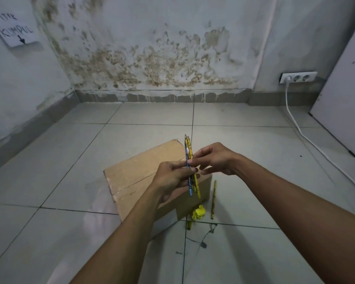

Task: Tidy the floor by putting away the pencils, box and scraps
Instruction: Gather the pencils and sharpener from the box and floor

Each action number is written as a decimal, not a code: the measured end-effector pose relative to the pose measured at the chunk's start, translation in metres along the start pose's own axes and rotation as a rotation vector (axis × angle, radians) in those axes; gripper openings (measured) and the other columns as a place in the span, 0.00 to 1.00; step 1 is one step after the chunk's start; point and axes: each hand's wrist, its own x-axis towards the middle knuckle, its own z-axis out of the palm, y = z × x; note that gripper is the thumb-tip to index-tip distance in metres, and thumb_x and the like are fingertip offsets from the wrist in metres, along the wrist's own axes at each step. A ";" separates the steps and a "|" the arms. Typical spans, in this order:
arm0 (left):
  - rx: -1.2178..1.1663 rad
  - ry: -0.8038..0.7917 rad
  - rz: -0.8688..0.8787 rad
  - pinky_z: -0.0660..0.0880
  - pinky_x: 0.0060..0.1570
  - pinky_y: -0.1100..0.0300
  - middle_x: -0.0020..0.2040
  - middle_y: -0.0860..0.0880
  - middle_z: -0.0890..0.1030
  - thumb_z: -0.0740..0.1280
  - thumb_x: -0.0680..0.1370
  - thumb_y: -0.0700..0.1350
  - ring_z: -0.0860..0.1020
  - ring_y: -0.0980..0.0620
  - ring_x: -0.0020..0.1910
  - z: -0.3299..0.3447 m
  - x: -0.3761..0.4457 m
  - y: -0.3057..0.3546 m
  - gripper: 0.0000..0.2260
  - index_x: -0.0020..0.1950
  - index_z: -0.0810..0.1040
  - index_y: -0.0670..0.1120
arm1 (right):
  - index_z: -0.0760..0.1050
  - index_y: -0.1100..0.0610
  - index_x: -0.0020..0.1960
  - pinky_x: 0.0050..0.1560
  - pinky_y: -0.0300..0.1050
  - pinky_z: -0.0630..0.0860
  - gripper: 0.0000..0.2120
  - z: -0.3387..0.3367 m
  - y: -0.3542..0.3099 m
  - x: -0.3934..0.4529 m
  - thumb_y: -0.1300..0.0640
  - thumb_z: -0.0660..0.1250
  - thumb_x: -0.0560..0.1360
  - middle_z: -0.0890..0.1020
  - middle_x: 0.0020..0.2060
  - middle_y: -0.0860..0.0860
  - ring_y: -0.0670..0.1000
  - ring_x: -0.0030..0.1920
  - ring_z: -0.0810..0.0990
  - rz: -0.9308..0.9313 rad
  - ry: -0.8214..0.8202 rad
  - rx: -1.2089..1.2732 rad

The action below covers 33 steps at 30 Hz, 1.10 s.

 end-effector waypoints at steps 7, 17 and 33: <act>0.053 0.009 -0.017 0.84 0.41 0.56 0.46 0.40 0.89 0.73 0.75 0.33 0.88 0.43 0.45 0.009 0.001 0.000 0.08 0.54 0.84 0.40 | 0.87 0.63 0.49 0.38 0.44 0.84 0.20 -0.008 0.013 -0.006 0.51 0.82 0.63 0.88 0.41 0.57 0.53 0.36 0.86 -0.047 0.066 0.060; 0.011 -0.055 -0.061 0.85 0.42 0.55 0.51 0.37 0.87 0.72 0.75 0.32 0.88 0.41 0.47 0.006 0.007 -0.007 0.10 0.56 0.80 0.35 | 0.83 0.68 0.43 0.31 0.49 0.83 0.10 -0.042 0.120 0.020 0.60 0.78 0.74 0.86 0.35 0.60 0.56 0.30 0.86 0.339 0.578 -0.098; -0.124 -0.085 -0.127 0.86 0.39 0.53 0.54 0.36 0.86 0.69 0.77 0.29 0.88 0.41 0.44 -0.001 0.020 -0.012 0.17 0.65 0.76 0.39 | 0.80 0.64 0.45 0.43 0.53 0.86 0.17 -0.019 0.173 0.049 0.62 0.83 0.61 0.87 0.44 0.62 0.59 0.40 0.88 0.550 0.484 -0.284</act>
